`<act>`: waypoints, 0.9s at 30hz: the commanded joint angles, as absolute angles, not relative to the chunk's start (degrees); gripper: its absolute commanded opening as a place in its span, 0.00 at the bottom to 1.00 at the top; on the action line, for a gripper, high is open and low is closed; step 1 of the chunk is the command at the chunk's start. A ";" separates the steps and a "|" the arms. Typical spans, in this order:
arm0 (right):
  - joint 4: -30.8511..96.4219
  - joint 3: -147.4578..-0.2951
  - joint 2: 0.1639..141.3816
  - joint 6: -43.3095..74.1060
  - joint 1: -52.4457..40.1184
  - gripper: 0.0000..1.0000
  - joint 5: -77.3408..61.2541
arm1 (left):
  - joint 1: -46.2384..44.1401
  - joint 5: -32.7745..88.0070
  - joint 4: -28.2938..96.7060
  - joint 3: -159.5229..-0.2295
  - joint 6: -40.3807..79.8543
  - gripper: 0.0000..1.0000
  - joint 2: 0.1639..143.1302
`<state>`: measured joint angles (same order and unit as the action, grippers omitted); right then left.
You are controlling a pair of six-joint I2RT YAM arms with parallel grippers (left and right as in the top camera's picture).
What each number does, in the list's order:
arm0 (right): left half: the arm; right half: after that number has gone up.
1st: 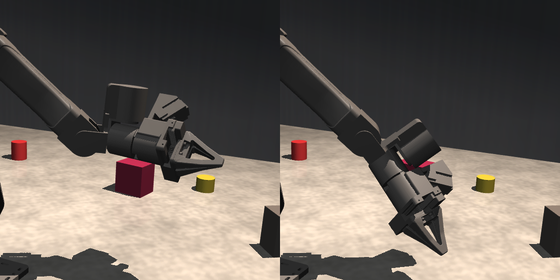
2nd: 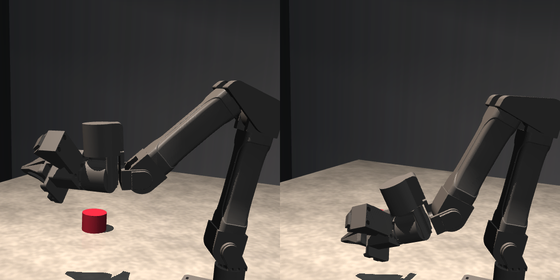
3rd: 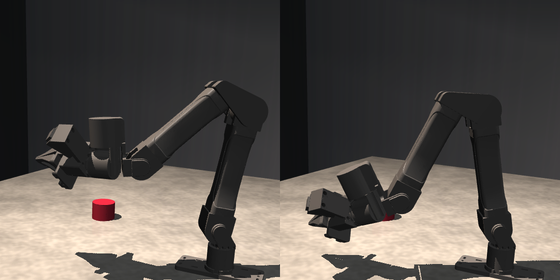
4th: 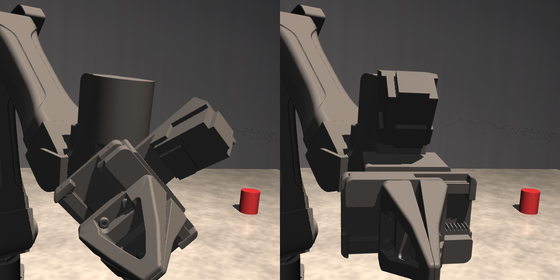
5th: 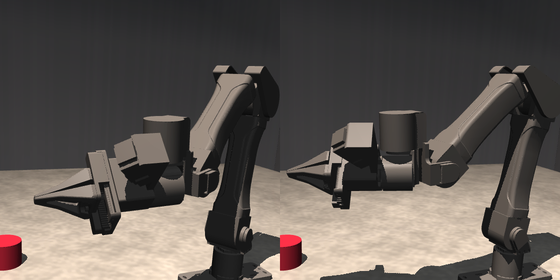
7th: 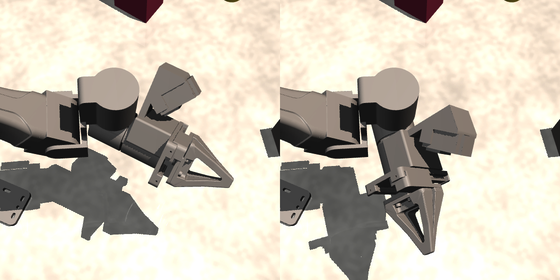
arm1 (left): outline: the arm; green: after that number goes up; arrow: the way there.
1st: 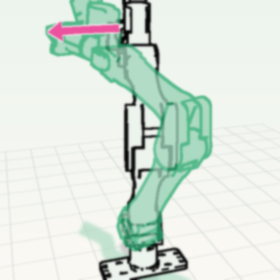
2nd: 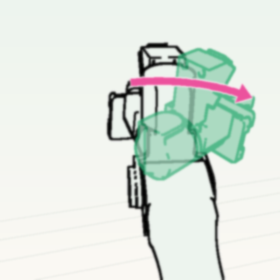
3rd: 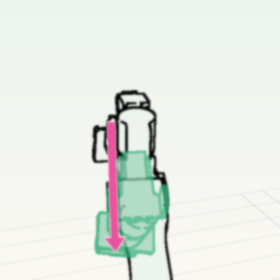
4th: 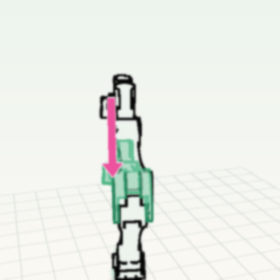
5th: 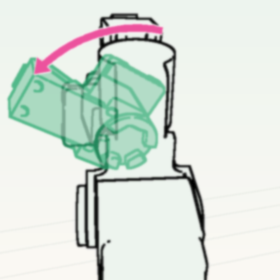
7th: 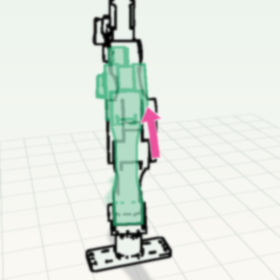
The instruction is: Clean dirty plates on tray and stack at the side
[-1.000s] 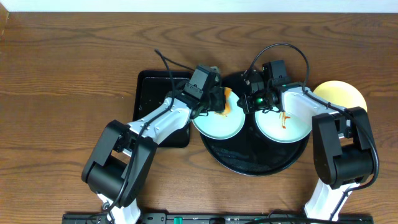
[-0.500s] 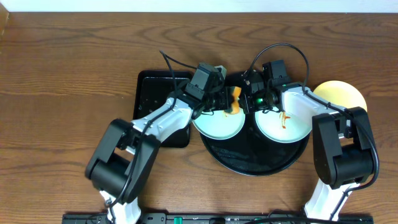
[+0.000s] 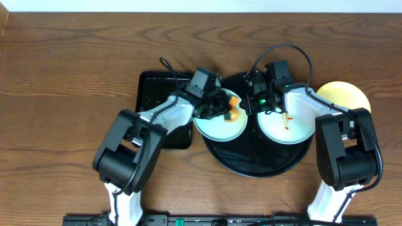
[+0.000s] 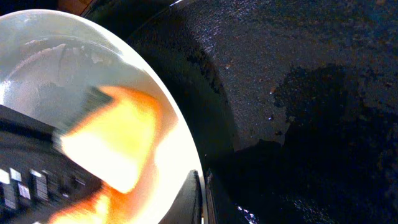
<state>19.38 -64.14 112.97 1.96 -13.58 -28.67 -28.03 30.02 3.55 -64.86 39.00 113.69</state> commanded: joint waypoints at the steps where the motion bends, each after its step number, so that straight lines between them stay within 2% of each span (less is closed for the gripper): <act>1: 20.34 -64.03 112.92 2.31 -14.46 0.01 -26.98 | -25.30 24.43 7.99 -64.73 36.38 0.07 110.67; 13: 19.66 -64.03 112.01 2.31 -14.46 0.01 -25.67 | -24.88 21.91 20.93 -64.73 22.20 0.07 94.65; 20: 20.18 -64.03 103.88 0.69 -14.46 0.01 -17.50 | -20.51 7.46 30.57 -64.73 21.43 0.08 88.60; 27: 23.99 -64.03 92.92 -3.49 -14.96 0.01 -7.22 | -12.97 6.59 32.64 -64.73 23.16 0.08 88.40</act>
